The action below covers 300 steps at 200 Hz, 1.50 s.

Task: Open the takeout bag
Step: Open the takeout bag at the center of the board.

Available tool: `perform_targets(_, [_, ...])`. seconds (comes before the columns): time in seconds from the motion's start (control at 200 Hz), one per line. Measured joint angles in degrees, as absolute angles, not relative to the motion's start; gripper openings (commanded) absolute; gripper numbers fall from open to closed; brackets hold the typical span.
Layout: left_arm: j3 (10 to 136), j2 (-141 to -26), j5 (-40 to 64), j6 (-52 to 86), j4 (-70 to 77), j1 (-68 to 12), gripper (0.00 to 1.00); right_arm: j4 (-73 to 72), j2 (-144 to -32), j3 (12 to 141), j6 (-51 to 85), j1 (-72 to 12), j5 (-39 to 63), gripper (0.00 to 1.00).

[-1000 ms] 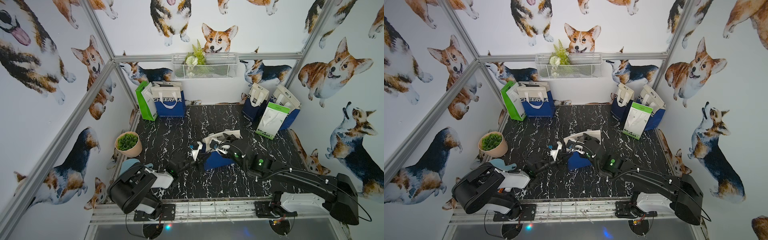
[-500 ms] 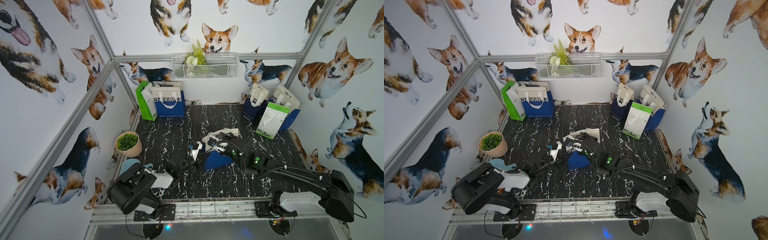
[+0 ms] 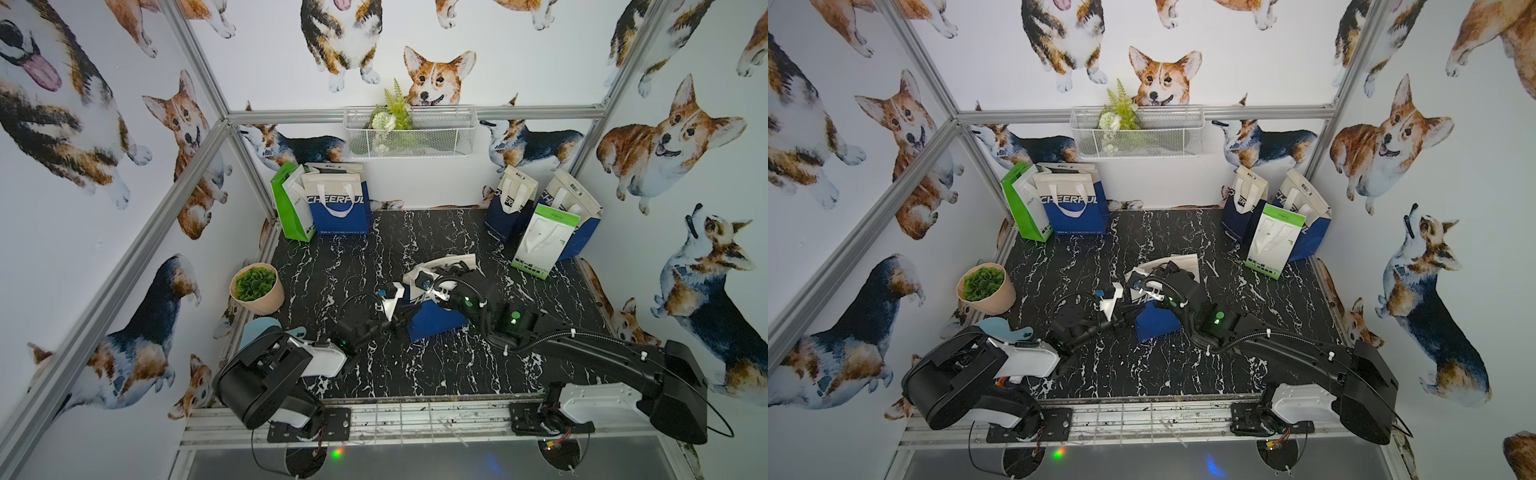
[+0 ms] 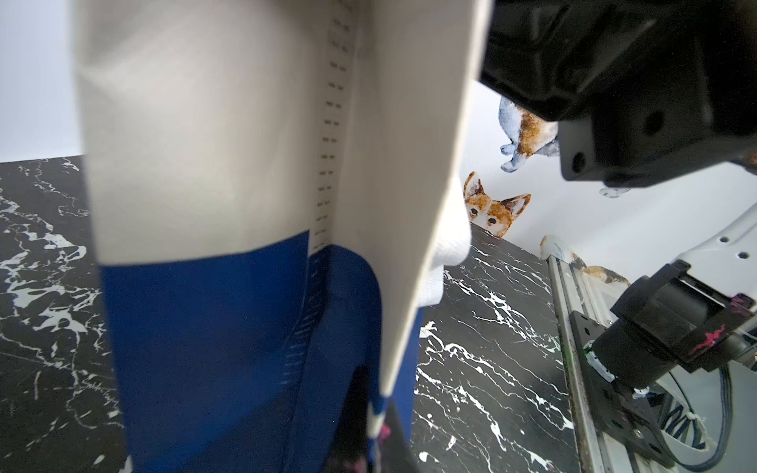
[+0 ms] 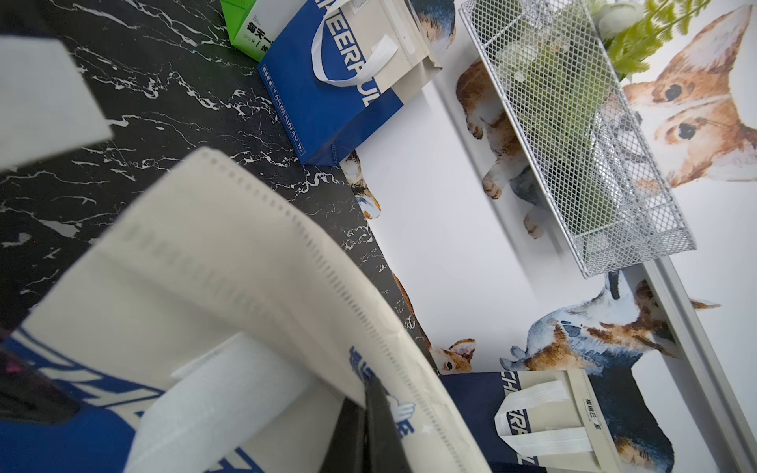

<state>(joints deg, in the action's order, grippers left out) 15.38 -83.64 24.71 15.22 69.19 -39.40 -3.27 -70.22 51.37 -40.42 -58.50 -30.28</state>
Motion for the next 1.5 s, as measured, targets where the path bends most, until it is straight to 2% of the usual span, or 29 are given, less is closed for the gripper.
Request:
perform_targets(0.866, [15.0, -82.48, 24.12, 15.18, 69.47, -39.38, 0.0, 10.57, -73.69, 64.58, -43.44, -56.38, -29.28, 0.0])
perform_targets(1.502, [14.7, -81.8, 24.34, 14.94, 68.07, -39.38, 0.0, 26.5, -80.09, 78.46, -45.58, -53.52, -23.73, 0.0])
